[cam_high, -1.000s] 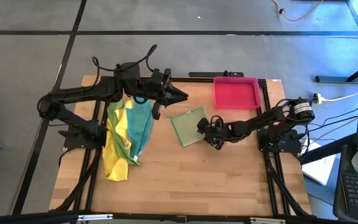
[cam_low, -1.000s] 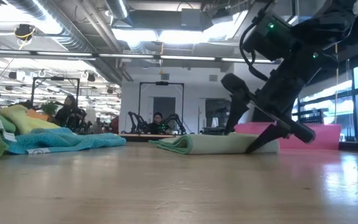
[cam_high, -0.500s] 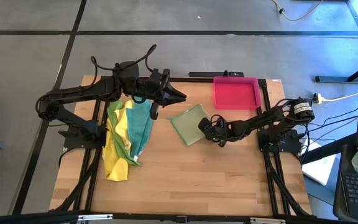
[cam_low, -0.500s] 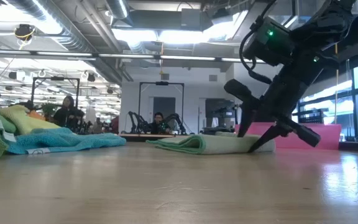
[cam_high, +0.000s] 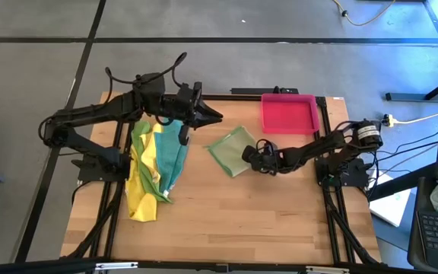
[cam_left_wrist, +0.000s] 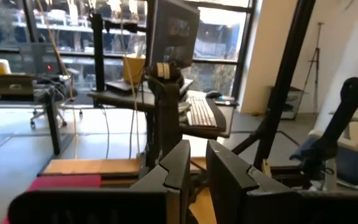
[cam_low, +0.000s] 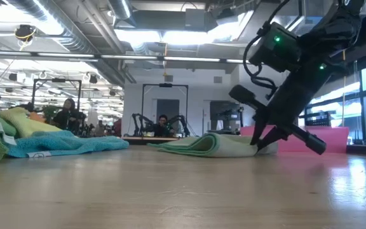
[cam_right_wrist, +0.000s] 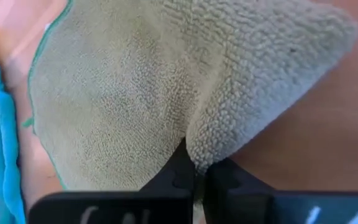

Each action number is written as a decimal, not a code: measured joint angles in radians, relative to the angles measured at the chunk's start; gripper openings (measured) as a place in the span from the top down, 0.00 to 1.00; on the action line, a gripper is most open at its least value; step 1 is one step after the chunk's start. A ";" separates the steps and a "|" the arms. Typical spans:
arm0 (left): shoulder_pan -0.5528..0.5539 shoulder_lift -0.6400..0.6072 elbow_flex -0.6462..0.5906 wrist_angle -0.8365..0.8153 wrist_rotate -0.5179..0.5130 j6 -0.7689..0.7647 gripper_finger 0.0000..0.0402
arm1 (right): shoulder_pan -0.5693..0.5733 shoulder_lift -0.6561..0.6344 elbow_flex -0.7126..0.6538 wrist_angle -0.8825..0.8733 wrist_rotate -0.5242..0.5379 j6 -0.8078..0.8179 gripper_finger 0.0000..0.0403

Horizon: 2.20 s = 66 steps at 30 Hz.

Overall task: Fold microfiber towels
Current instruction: Put the light green towel into the red bin

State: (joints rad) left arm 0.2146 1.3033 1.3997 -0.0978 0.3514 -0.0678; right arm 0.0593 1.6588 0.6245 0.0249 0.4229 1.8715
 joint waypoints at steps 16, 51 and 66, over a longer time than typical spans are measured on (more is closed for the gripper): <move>0.048 -0.037 -0.001 -0.048 -0.001 0.050 0.89 | -0.138 -0.014 0.533 -0.617 -0.199 -0.755 0.98; 0.038 -0.076 -0.001 -0.105 -0.256 0.000 0.89 | -0.939 -0.021 0.775 -1.111 -0.379 -1.850 0.97; 0.037 -0.076 -0.001 -0.104 -0.385 -0.007 0.89 | -1.152 0.017 0.704 -1.089 -0.439 -1.989 0.97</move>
State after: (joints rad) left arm 0.2513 1.2274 1.3983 -0.2021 -0.0340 -0.0746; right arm -1.0928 1.6758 1.3289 -1.0642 -0.0157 -0.1175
